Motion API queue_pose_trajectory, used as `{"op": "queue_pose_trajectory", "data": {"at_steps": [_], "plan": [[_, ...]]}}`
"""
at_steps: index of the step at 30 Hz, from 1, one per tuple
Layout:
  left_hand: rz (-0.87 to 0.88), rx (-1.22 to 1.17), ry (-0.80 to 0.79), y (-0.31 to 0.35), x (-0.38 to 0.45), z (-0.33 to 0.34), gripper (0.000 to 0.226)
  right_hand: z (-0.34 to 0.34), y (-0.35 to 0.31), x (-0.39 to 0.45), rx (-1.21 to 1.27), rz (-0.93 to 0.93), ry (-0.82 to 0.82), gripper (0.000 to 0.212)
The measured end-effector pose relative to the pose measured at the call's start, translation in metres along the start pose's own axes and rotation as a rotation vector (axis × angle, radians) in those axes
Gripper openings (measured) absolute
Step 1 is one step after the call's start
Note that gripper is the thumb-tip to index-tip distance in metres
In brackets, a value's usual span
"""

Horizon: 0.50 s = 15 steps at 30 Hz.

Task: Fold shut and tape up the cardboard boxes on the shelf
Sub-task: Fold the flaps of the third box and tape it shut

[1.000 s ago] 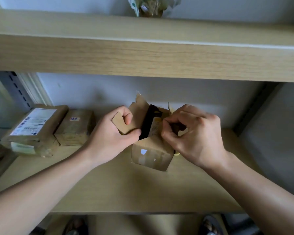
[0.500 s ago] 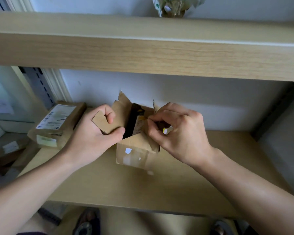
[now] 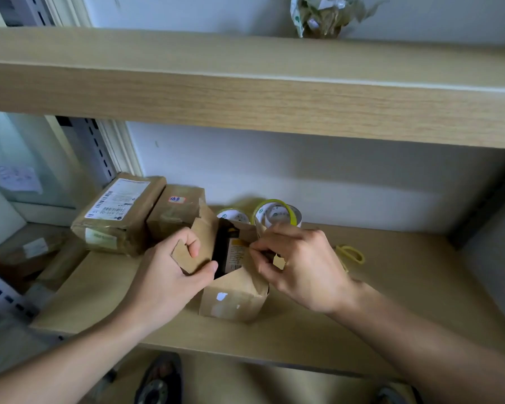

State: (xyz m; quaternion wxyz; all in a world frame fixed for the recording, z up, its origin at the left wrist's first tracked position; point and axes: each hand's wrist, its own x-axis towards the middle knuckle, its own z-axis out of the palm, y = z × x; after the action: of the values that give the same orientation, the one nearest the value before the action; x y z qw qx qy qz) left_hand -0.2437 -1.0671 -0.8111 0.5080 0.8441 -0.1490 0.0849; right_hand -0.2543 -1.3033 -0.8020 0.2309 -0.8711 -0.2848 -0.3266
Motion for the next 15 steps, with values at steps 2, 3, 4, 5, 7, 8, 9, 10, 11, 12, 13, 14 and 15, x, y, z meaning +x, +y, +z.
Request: {"op": "queue_pose_trajectory", "data": {"at_steps": [2,3,4,5,7,8,9,10,11,12,13,14,15], "plan": [[-0.012,0.002,0.009,-0.002,0.001,0.002,0.039,-0.005,0.003,0.0,0.059,0.036,-0.042,0.022],[-0.018,-0.003,0.008,-0.002,0.002,0.004,0.039,-0.008,0.006,0.002,0.097,0.081,-0.074,0.026],[-0.024,-0.009,0.004,-0.004,0.002,0.005,0.039,-0.01,0.011,0.003,0.134,0.14,-0.097,0.029],[-0.023,-0.012,0.001,-0.005,0.002,0.007,0.038,-0.011,0.019,0.004,0.16,0.204,-0.105,0.03],[-0.024,-0.027,-0.017,-0.006,0.002,0.009,0.039,-0.009,0.041,0.007,0.158,0.321,-0.086,0.027],[-0.029,-0.031,-0.03,-0.006,0.003,0.009,0.039,-0.007,0.054,0.008,0.144,0.371,-0.08,0.026],[-0.034,-0.03,-0.04,-0.007,0.004,0.009,0.038,-0.004,0.065,0.008,0.134,0.418,-0.088,0.026],[-0.04,-0.028,-0.044,-0.007,0.005,0.01,0.037,-0.002,0.076,0.007,0.121,0.449,-0.111,0.025],[-0.046,-0.021,-0.044,-0.008,0.006,0.011,0.035,0.002,0.085,0.006,0.096,0.46,-0.143,0.026],[-0.049,-0.009,-0.041,-0.009,0.006,0.013,0.033,0.006,0.092,0.005,0.055,0.457,-0.186,0.029],[-0.048,0.005,-0.041,-0.009,0.006,0.014,0.032,0.01,0.098,0.004,0.011,0.451,-0.236,0.032],[-0.045,0.021,-0.04,-0.01,0.007,0.015,0.031,0.013,0.101,0.004,-0.028,0.45,-0.291,0.035],[-0.039,0.04,-0.04,-0.01,0.007,0.017,0.03,0.017,0.104,0.004,-0.061,0.447,-0.35,0.039]]}}
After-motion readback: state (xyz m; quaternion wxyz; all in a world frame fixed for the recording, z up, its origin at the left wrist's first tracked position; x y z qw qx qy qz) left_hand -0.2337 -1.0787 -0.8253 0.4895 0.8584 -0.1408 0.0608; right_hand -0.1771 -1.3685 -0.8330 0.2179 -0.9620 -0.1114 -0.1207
